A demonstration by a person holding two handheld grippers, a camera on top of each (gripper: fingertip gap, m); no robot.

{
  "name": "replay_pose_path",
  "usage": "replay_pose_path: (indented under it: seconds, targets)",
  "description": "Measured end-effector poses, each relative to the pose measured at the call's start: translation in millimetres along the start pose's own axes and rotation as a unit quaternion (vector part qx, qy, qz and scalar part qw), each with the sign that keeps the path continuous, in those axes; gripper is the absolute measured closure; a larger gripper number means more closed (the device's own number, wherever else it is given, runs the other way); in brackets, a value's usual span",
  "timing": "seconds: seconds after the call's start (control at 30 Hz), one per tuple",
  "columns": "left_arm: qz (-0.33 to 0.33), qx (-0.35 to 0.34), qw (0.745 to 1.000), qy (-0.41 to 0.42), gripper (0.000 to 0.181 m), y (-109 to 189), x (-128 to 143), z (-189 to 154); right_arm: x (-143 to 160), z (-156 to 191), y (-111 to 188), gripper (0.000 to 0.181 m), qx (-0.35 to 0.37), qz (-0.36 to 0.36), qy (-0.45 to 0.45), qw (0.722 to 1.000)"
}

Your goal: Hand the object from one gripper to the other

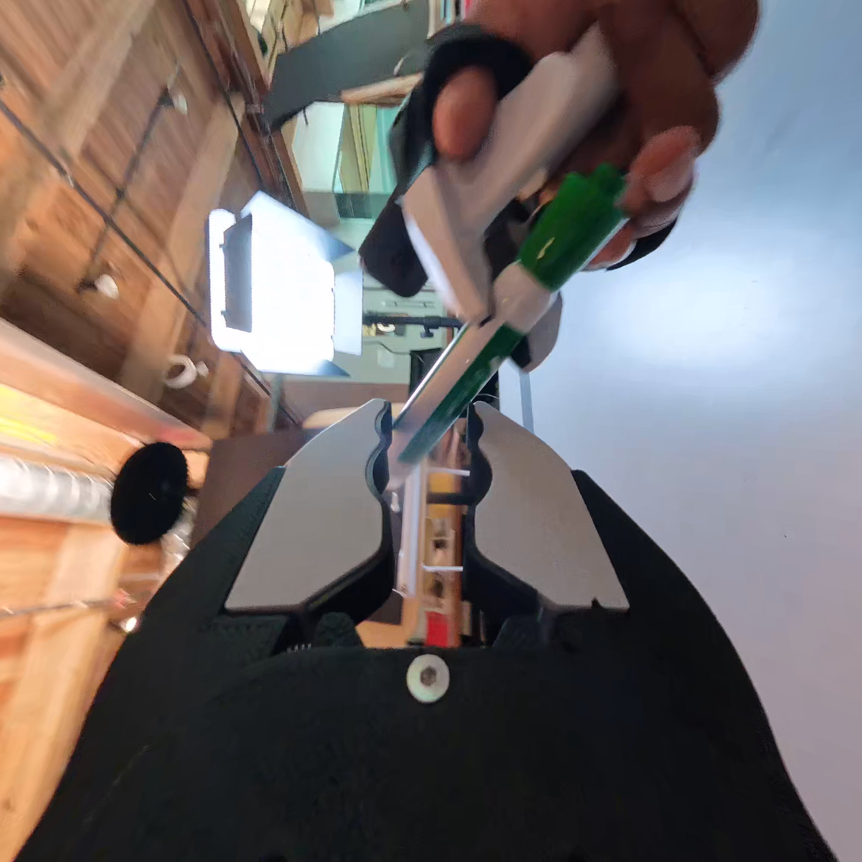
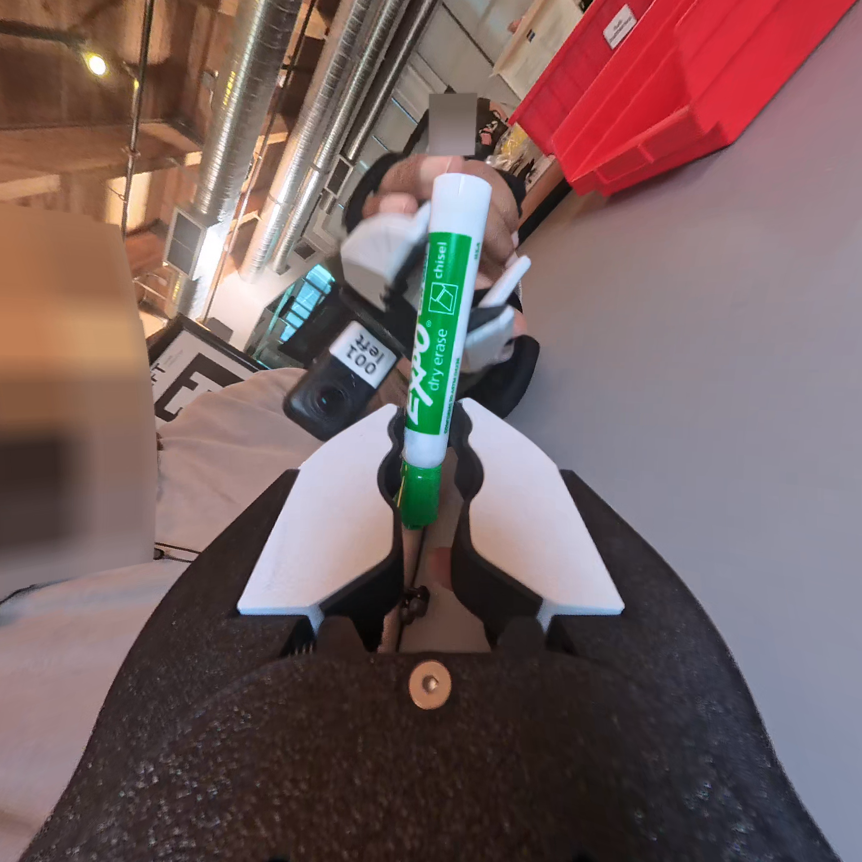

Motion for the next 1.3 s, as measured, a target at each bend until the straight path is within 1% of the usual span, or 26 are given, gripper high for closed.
replay_pose_path:
  seconds: [0.03,0.1,0.17,0.2,0.23,0.27,0.3,0.37,0.43,0.47,0.5,0.53,0.6,0.63,0.67,0.7,0.77,0.93,0.97,1.03,1.1,1.13,1.17,1.23,1.27,1.3]
  targets:
    - [0.01,-0.007,0.999,0.038,0.148,0.4,7.5,7.5,-1.2,-1.7,2.7,0.162,0.009,0.0,0.011,1.0]
    - [0.012,-0.02,0.99,0.14,0.147,2.6,22.2,24.3,-7.6,-2.6,9.4,0.162,0.022,-0.017,0.035,0.999]
    - [0.001,-0.004,0.956,0.295,0.144,3.5,36.7,37.6,-17.4,-2.6,18.4,0.163,0.055,-0.036,0.092,0.994]
    - [-0.012,0.017,0.925,0.381,0.143,3.3,42.7,41.8,-21.1,-2.4,22.9,0.163,0.083,-0.034,0.139,0.986]
    - [-0.031,0.049,0.881,0.47,0.145,2.7,47.3,44.3,-24.7,-1.4,27.2,0.163,0.117,-0.033,0.201,0.972]
    - [-0.051,0.087,0.823,0.559,0.146,1.2,50.5,45.3,-27.5,-0.1,31.0,0.162,0.155,-0.028,0.27,0.95]
    - [-0.071,0.134,0.755,0.638,0.148,-0.8,51.6,44.0,-29.3,2.1,33.9,0.162,0.193,-0.02,0.342,0.92]
    - [-0.103,0.231,0.607,0.753,0.147,-5.7,49.4,37.1,-29.2,7.5,36.0,0.163,0.26,0.01,0.479,0.839]
    - [-0.125,0.314,0.473,0.813,0.149,-10.2,42.6,26.7,-27.4,12.0,34.8,0.163,0.327,0.053,0.603,0.726]
    - [-0.131,0.344,0.417,0.831,0.148,-12.7,39.0,21.5,-25.4,16.2,32.2,0.162,0.345,0.074,0.659,0.664]
    - [-0.139,0.365,0.37,0.843,0.148,-14.7,35.3,16.8,-23.1,20.6,28.9,0.162,0.358,0.094,0.707,0.602]
    - [-0.141,0.383,0.334,0.85,0.147,-16.5,31.7,12.0,-20.0,24.0,25.3,0.162,0.366,0.116,0.749,0.54]
    - [-0.146,0.419,0.284,0.85,0.146,-18.0,22.9,4.3,-11.9,26.7,18.8,0.162,0.368,0.162,0.817,0.413]
    - [-0.144,0.44,0.267,0.845,0.146,-17.6,17.6,1.2,-9.0,26.0,17.0,0.163,0.367,0.18,0.837,0.363]
    - [-0.138,0.462,0.257,0.838,0.145,-16.8,12.1,-2.5,-7.3,24.4,15.7,0.162,0.367,0.193,0.848,0.33]
    - [-0.127,0.481,0.254,0.829,0.143,-15.7,6.8,-6.6,-6.7,22.6,15.2,0.162,0.368,0.203,0.853,0.31]
    - [-0.107,0.509,0.251,0.816,0.139,-14.2,-1.9,-13.9,-5.6,18.2,14.9,0.162,0.368,0.217,0.858,0.285]
    - [-0.067,0.542,0.23,0.805,0.15,-14.5,-12.7,-28.8,-0.2,8.8,11.3,0.162,0.369,0.231,0.86,0.267]
    - [-0.064,0.543,0.233,0.804,0.152,-15.0,-12.8,-30.5,-0.1,8.5,11.4,0.162,0.371,0.23,0.858,0.27]
    - [-0.063,0.537,0.251,0.803,0.155,-16.1,-10.6,-30.4,-5.9,10.1,14.3,0.158,0.39,0.213,0.85,0.282]
    - [-0.073,0.515,0.278,0.808,0.157,-17.7,-4.8,-24.6,-15.4,13.5,21.7,0.156,0.412,0.193,0.833,0.316]
    - [-0.078,0.496,0.296,0.813,0.158,-19.1,0.6,-20.6,-18.7,16.1,25.6,0.155,0.414,0.176,0.825,0.341]
    - [-0.076,0.477,0.328,0.812,0.159,-20.1,7.1,-18.2,-23.9,18.1,31.2,0.154,0.427,0.156,0.81,0.37]
    - [-0.07,0.432,0.413,0.798,0.16,-20.8,20.0,-13.7,-33.6,19.3,42.0,0.149,0.441,0.117,0.772,0.441]
    - [-0.078,0.412,0.44,0.794,0.161,-20.2,24.7,-8.0,-39.2,21.3,47.1,0.147,0.445,0.086,0.75,0.482]
    - [-0.093,0.395,0.455,0.793,0.161,-18.9,27.6,-0.9,-44.6,23.7,51.5,0.147,0.443,0.05,0.722,0.529]
Point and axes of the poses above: each gripper's, where its closed fingertips meet, y back along the fingers, x out of its underside, z = x × y across the jaws, the point moved 5 cm from there along y, back along the fingers, and after that the axes turned 11 degrees about y, right-handed, at the moved point
